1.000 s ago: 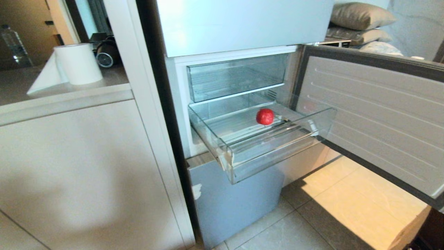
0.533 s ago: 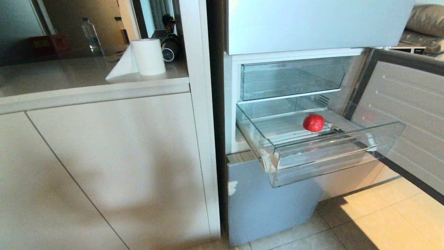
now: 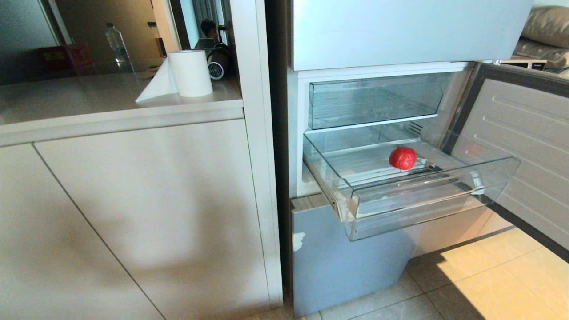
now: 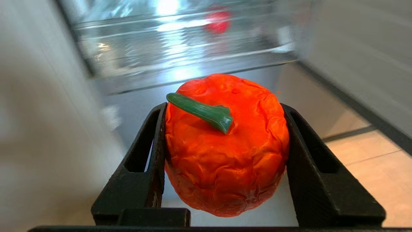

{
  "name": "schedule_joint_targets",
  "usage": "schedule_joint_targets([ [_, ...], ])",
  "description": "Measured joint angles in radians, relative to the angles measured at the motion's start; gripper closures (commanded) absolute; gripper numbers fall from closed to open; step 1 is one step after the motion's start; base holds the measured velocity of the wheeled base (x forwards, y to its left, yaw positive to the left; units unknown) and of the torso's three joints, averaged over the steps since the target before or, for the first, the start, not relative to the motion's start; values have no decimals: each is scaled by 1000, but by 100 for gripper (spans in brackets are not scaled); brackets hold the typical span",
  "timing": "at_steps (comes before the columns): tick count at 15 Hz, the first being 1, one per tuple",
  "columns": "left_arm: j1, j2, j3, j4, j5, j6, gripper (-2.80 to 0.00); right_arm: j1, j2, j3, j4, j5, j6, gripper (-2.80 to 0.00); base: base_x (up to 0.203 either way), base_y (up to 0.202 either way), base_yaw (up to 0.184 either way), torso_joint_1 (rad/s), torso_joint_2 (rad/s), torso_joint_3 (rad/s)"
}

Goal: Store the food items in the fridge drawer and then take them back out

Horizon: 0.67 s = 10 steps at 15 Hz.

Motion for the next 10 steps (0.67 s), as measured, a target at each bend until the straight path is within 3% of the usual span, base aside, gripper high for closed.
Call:
schedule_joint_targets([
  [5, 0, 0, 0, 0, 0, 0, 0, 5, 584, -284, -90, 145, 73, 0, 0, 0, 0, 0, 0, 0],
  [10, 0, 0, 0, 0, 0, 0, 0, 22, 1172, -663, -230, 159, 106, 0, 0, 0, 0, 0, 0, 0],
])
